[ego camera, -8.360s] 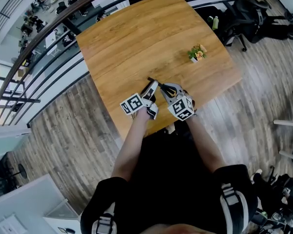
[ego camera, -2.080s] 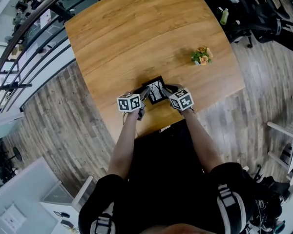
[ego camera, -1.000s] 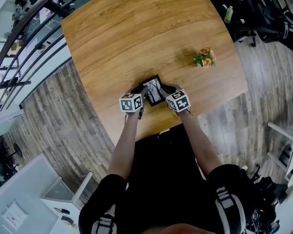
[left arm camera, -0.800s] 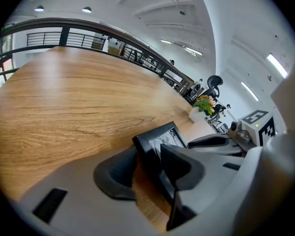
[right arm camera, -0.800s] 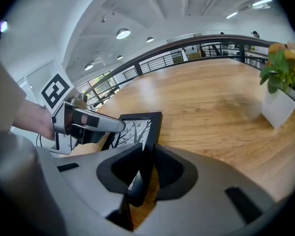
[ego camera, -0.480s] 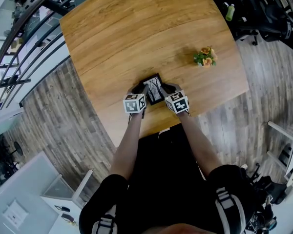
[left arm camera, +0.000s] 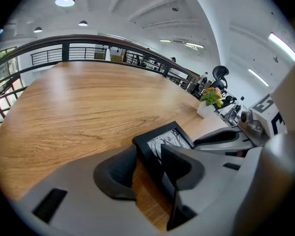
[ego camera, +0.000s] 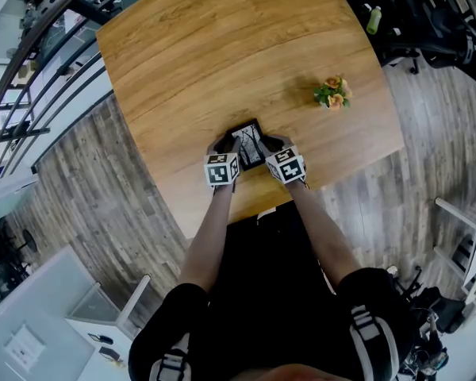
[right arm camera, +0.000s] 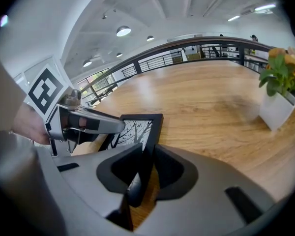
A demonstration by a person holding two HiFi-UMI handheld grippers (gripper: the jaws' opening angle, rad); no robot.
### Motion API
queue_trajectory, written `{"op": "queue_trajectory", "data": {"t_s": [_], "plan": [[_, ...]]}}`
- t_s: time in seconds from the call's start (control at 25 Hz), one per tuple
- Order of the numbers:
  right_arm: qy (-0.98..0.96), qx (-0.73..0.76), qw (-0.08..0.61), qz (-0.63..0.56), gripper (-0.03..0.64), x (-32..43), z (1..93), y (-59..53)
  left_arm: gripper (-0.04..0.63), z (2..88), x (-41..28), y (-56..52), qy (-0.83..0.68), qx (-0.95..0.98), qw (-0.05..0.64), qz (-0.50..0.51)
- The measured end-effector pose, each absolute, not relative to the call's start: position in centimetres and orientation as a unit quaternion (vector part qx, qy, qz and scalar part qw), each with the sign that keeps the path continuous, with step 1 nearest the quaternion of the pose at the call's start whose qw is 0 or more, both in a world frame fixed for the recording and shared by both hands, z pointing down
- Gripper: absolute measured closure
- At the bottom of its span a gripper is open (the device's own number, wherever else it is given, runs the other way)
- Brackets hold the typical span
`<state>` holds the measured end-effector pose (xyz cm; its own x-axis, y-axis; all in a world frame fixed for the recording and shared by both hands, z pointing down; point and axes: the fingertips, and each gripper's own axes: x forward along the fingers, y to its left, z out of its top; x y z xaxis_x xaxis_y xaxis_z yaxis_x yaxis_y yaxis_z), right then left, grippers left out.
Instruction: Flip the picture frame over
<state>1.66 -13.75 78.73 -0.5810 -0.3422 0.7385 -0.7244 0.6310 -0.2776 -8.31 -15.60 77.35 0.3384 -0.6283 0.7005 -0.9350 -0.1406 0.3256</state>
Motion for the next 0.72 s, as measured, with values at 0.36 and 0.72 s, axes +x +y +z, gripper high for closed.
{"op": "queue_trajectory", "data": {"t_s": [0.36,0.72], "plan": [[-0.845,0.314,0.341,0.268,0.466,1.8,78.8,-14.0,0.430,77.2,-8.3,-15.6,-0.543,0.723,0.369,0.214],[-0.844,0.323,0.333,0.269,0.423,3.0,77.9,-13.4,0.425,76.0,-8.6,-15.4,-0.543,0.734,0.355,0.199]]}}
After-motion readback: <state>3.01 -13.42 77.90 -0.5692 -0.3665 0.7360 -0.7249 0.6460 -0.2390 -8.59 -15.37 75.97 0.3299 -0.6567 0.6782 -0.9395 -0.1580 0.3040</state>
